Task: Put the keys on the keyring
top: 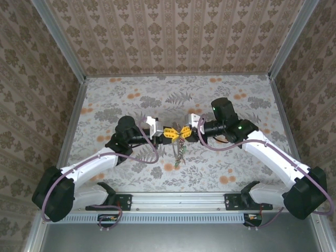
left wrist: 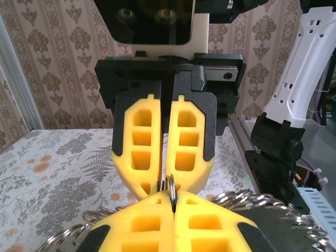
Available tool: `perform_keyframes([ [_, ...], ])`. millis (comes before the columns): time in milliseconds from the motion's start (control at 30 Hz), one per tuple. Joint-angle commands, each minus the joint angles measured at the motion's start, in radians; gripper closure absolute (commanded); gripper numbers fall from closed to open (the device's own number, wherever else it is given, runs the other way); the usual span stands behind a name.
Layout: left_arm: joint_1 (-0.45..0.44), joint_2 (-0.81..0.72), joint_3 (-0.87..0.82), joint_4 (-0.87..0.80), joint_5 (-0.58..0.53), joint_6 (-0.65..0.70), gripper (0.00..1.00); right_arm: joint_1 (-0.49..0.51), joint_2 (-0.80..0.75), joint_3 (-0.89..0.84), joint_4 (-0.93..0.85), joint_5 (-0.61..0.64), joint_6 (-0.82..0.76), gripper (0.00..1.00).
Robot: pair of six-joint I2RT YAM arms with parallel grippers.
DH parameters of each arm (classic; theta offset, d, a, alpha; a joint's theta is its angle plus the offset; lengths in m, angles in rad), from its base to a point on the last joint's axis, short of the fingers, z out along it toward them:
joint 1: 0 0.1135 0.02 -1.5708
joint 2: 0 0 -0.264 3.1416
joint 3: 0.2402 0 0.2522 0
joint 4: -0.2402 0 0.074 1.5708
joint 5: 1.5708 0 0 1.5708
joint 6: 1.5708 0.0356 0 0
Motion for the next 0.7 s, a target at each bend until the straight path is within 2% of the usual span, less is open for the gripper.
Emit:
perform_keyframes([
  [0,-0.021,0.011,0.049,0.075,-0.008,-0.003,1.00,0.031,-0.019,-0.020,0.062,-0.054,0.025,0.86],
  [167,-0.032,0.007,0.045,0.096,-0.017,-0.017,1.00,0.031,-0.100,-0.062,0.129,-0.028,0.065,0.82],
  [367,-0.037,0.002,0.037,0.100,-0.006,-0.003,1.00,0.001,-0.154,-0.075,0.101,-0.014,0.061,0.78],
  [533,-0.050,-0.018,0.041,0.038,-0.009,0.052,1.00,-0.005,-0.188,-0.080,0.122,-0.016,0.085,0.73],
  [667,-0.067,-0.037,0.054,0.008,-0.020,0.073,1.00,-0.004,-0.182,-0.059,0.108,-0.032,0.102,0.75],
])
